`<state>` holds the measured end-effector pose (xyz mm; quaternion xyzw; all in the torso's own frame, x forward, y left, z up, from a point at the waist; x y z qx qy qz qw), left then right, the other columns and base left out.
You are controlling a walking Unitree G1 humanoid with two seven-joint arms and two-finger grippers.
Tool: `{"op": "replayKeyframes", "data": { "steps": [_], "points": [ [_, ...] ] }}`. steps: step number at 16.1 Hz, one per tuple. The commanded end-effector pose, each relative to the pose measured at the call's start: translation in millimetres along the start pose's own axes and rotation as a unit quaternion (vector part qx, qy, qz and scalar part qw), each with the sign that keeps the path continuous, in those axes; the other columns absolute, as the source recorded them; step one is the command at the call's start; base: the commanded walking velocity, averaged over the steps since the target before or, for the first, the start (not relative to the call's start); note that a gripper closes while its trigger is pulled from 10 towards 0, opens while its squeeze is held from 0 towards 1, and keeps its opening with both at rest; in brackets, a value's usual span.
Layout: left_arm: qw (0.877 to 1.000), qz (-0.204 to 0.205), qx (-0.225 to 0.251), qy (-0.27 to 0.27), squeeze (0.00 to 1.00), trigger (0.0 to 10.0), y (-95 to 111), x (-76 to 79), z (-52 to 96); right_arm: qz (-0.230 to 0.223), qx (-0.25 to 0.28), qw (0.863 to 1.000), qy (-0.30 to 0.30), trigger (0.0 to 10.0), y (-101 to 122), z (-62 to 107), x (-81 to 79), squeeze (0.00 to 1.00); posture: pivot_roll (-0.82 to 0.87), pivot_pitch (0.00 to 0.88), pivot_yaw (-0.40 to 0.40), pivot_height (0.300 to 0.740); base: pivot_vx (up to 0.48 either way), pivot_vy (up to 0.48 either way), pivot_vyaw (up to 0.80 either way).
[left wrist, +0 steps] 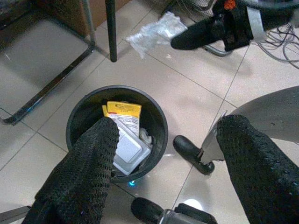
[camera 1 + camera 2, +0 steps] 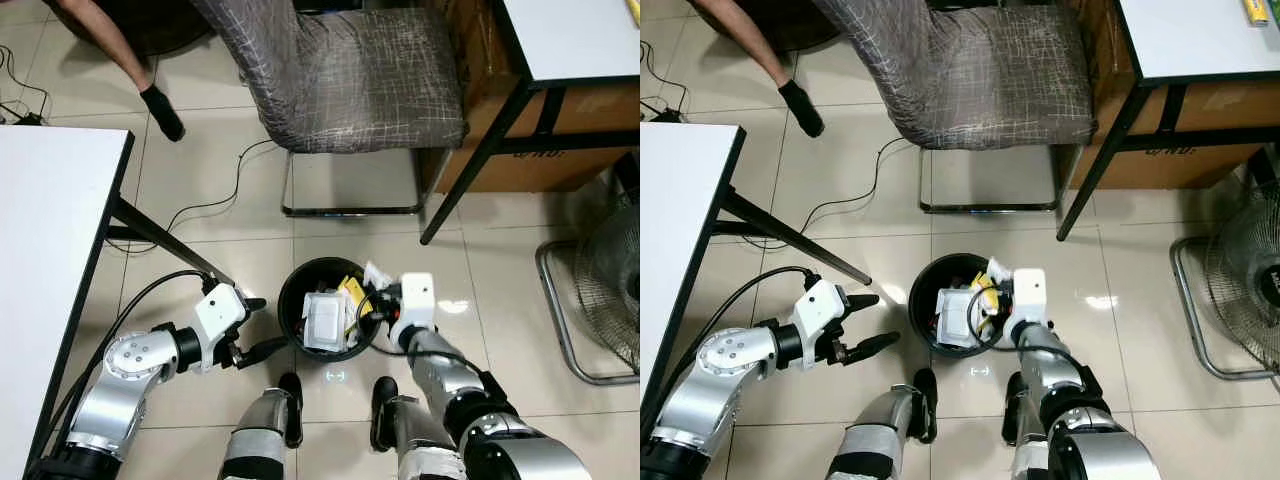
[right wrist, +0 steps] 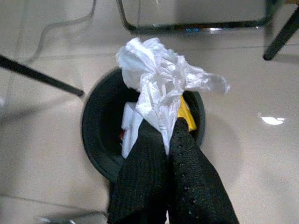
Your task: Picking trash to rubbish bin
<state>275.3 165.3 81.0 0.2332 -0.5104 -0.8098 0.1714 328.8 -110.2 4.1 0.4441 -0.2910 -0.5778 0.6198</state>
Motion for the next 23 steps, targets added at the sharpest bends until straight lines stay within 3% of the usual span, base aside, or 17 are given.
{"op": "replayKeyframes", "data": {
  "steps": [1,5,10,11,23],
  "points": [
    [1.0,0.01,-0.007,-0.011,0.0,10.0,-6.0,8.1,1.3,0.012,-0.033,0.999,0.002,10.0,-19.8,4.2,-3.8,0.0,0.29,0.418,0.065,0.74,0.0,0.0,0.0],
    [1.0,0.012,-0.006,-0.013,0.0,10.0,-4.9,10.0,-1.1,0.052,-0.045,0.997,-0.018,10.0,-27.9,6.8,-0.5,0.0,0.29,0.419,0.064,0.74,0.0,0.0,0.0],
    [1.0,0.011,-0.009,-0.014,0.0,10.0,-6.3,10.5,0.3,0.042,-0.025,0.999,-0.01,10.0,-19.5,5.1,-0.9,0.0,0.29,0.421,0.065,0.74,0.0,0.0,0.0],
    [1.0,0.012,-0.009,-0.014,0.0,10.0,-6.3,10.7,-0.3,0.041,-0.023,0.999,-0.008,10.0,-18.3,4.7,-1.6,1.0,0.29,0.42,0.065,0.74,0.0,0.0,0.0],
    [1.0,0.011,-0.013,-0.017,0.0,10.0,-8.2,11.3,-1.4,0.042,-0.027,0.999,-0.014,10.0,-27.9,9.9,5.4,1.0,0.28,0.418,0.069,0.74,0.0,0.0,0.0]
  ]
}}
Point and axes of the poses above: a point about 5 cm out from each wrist's last joint towards the gripper, its own z axis pointing back from the gripper into the wrist, its own y axis along the axis of the wrist's last joint, x = y × z, the point moved 2 cm from there along -z, pointing out of the wrist towards the gripper, and after that the axes turned 2 degrees about -z, right-handed, at the moved point
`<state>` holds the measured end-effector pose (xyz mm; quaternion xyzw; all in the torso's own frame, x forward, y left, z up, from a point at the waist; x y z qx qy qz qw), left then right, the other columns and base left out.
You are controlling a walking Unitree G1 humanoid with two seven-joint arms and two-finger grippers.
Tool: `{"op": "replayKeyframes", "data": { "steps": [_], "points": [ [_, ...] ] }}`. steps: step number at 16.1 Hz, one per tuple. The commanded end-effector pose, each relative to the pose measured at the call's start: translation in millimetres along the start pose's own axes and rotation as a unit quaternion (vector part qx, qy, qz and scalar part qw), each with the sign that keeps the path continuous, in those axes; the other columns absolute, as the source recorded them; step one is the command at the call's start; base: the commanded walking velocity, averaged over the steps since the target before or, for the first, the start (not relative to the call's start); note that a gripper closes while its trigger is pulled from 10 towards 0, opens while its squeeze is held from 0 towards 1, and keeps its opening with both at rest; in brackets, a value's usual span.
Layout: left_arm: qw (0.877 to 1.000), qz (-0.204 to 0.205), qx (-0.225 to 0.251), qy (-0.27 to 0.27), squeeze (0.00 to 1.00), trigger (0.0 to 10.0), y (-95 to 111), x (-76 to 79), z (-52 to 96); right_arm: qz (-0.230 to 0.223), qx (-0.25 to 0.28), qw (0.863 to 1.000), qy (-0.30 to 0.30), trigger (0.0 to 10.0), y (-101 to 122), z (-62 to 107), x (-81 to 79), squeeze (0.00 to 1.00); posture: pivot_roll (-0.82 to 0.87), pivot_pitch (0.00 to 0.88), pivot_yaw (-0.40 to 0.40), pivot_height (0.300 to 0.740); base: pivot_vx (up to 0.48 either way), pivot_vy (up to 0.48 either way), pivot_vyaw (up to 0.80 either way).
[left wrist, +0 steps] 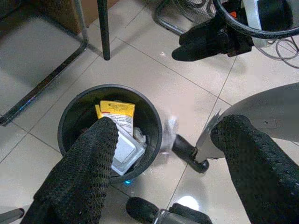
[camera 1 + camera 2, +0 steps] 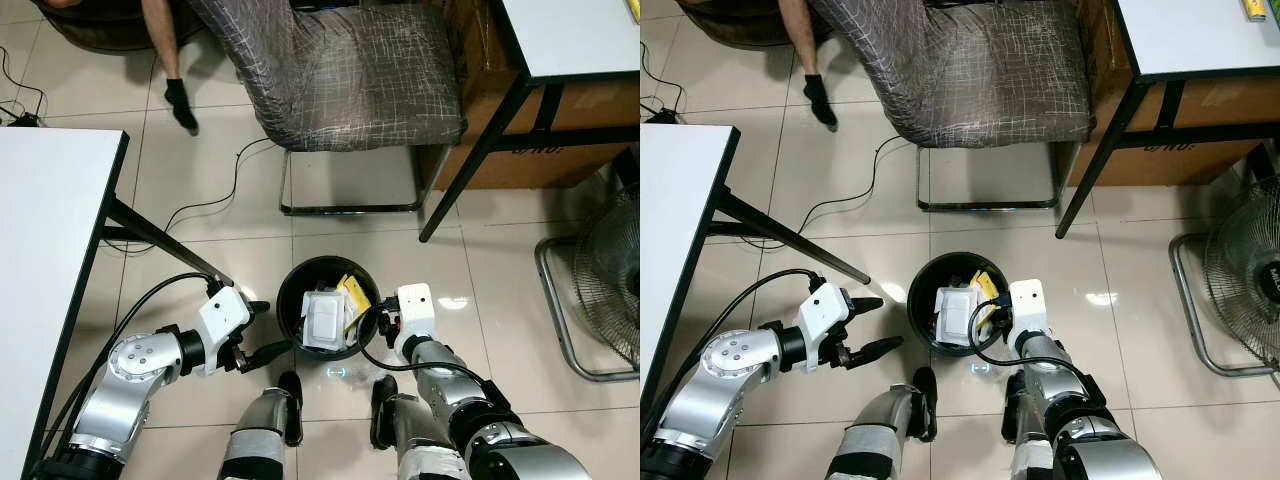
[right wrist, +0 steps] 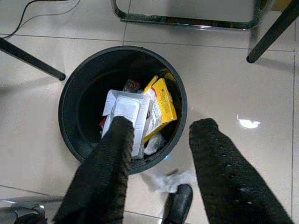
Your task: Picking trash to rubbish bin
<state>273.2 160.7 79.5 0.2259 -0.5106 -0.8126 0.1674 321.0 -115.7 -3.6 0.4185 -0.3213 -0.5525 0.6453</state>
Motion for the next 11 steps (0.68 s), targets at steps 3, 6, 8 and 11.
{"op": "replayKeyframes", "data": {
  "steps": [3,6,8,11],
  "points": [
    [1.0,0.012,-0.013,-0.009,0.0,10.0,-9.4,7.0,1.2,-0.009,-0.023,1.0,0.002,10.0,-17.7,5.3,-1.2,1.0,0.28,0.418,0.069,0.74,0.0,0.0,0.0],
    [1.0,0.013,-0.014,-0.008,0.0,10.0,-11.0,7.3,-0.8,-0.005,-0.022,1.0,-0.004,10.0,-18.0,5.8,0.8,1.0,0.28,0.411,0.068,0.74,0.0,0.0,0.0],
    [1.0,0.024,-0.005,-0.005,0.0,10.0,-9.7,8.3,-6.1,-0.001,-0.008,1.0,-0.015,10.0,-17.6,7.6,4.9,0.54,0.27,0.393,0.061,0.74,0.0,0.0,0.0],
    [0.999,0.029,0.015,0.0,0.0,10.0,-1.9,9.6,-19.8,-0.003,0.03,0.999,-0.039,10.0,-14.0,12.7,16.3,0.0,0.25,0.349,0.041,0.74,0.0,0.0,0.0]
  ]
}}
Point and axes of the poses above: a point about 5 cm out from each wrist's last joint towards the gripper, its own z axis pointing back from the gripper into the wrist, its own y axis along the axis of the wrist's last joint, x = y × z, the point moved 2 cm from there along -z, pointing out of the wrist towards the gripper, and after that the axes turned 2 degrees about -z, right-handed, at the moved point
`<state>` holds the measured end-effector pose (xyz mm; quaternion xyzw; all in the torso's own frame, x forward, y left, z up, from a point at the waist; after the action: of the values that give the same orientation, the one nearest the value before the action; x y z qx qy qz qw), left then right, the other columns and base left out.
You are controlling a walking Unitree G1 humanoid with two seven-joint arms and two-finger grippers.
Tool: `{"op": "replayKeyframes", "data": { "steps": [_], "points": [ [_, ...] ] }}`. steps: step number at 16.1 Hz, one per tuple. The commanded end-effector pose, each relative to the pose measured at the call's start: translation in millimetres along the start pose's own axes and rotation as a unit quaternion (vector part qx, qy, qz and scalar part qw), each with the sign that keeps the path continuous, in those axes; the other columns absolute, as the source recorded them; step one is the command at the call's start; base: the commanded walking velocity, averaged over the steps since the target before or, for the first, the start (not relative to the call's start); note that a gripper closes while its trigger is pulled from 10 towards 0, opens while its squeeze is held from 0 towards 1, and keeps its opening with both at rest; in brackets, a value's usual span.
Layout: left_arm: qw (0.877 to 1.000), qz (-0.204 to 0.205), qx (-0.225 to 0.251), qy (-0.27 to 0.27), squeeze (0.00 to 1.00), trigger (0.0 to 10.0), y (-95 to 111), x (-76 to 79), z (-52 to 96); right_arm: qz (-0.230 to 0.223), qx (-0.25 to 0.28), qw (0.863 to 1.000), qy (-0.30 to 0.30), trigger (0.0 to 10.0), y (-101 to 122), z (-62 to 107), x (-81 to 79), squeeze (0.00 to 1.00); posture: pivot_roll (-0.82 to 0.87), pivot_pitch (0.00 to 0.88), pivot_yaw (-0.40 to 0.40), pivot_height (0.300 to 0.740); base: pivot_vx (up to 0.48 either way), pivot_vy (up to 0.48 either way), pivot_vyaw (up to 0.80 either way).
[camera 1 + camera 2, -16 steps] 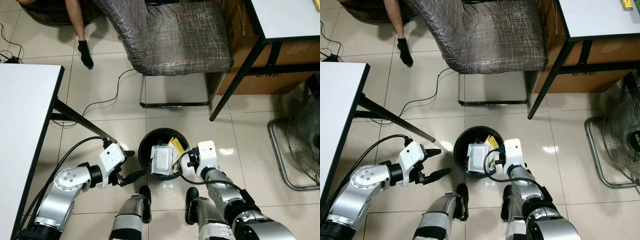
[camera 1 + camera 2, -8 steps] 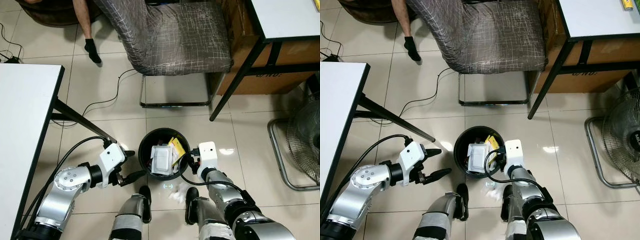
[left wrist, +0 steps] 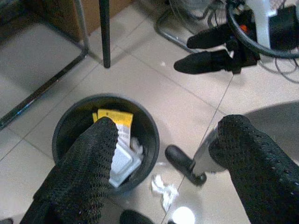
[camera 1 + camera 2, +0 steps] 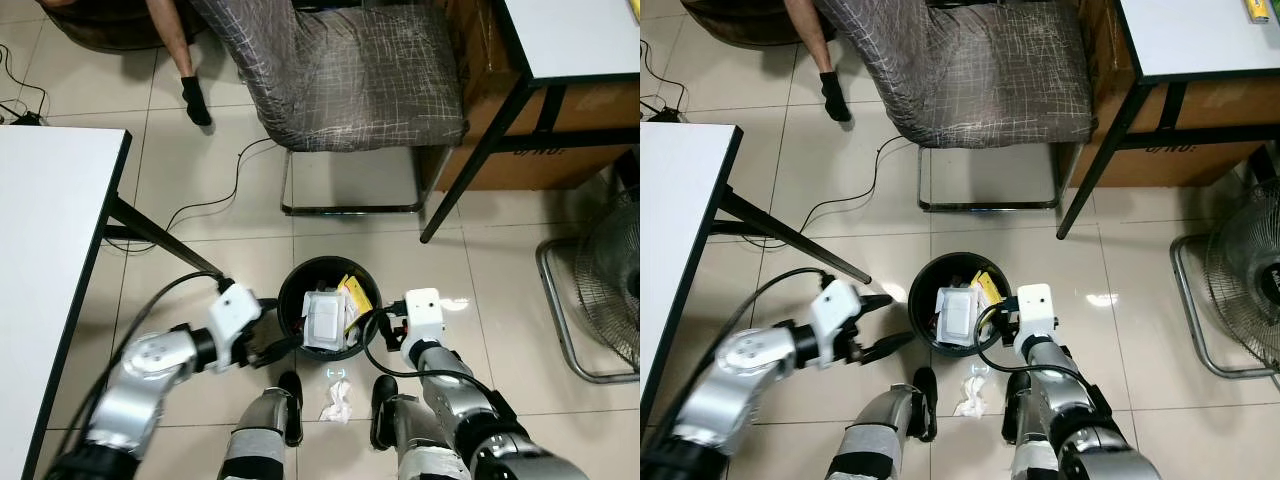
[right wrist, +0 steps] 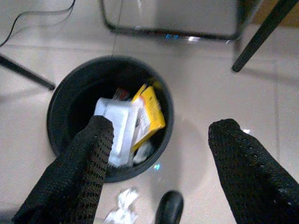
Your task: Picking trash to rubbish bin
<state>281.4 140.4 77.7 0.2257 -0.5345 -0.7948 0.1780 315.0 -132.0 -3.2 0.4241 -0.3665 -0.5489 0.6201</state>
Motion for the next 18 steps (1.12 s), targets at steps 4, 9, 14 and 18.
{"op": "replayKeyframes", "data": {
  "steps": [4,9,14,18],
  "points": [
    [0.999,0.015,0.032,0.004,0.0,10.0,9.0,6.0,-21.7,-0.023,0.042,0.996,-0.076,10.0,-12.6,19.5,22.4,0.0,0.23,0.283,0.027,0.74,0.0,0.0,0.0],
    [0.994,0.008,0.086,0.064,0.0,10.0,41.2,-7.7,-49.2,0.003,0.125,0.984,-0.129,10.0,7.1,44.7,40.0,0.0,0.18,0.211,0.019,0.74,0.0,0.0,0.0],
    [0.984,0.007,0.125,0.127,0.0,10.0,64.0,-25.8,-59.9,0.049,0.21,0.966,-0.143,10.0,53.8,81.3,47.7,0.0,0.13,0.165,0.022,0.74,0.0,0.0,0.0],
    [0.971,-0.01,0.119,0.206,0.0,10.0,68.1,-42.1,-62.4,0.079,0.215,0.966,-0.119,10.0,72.4,98.3,37.2,0.0,0.09,0.147,0.043,0.74,0.0,0.0,0.0]
  ]
}}
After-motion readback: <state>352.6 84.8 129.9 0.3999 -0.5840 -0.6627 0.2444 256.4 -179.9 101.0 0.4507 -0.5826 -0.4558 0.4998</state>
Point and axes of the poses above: a point about 5 cm out from each wrist's last joint towards the gripper, its own z axis pointing back from the gripper into the wrist, its own y axis along the axis of the wrist's last joint, x = y × z, the point moved 2 cm from there along -z, pointing out of the wrist towards the gripper, and after that the axes turned 2 degrees about -z, right-handed, at the moved point
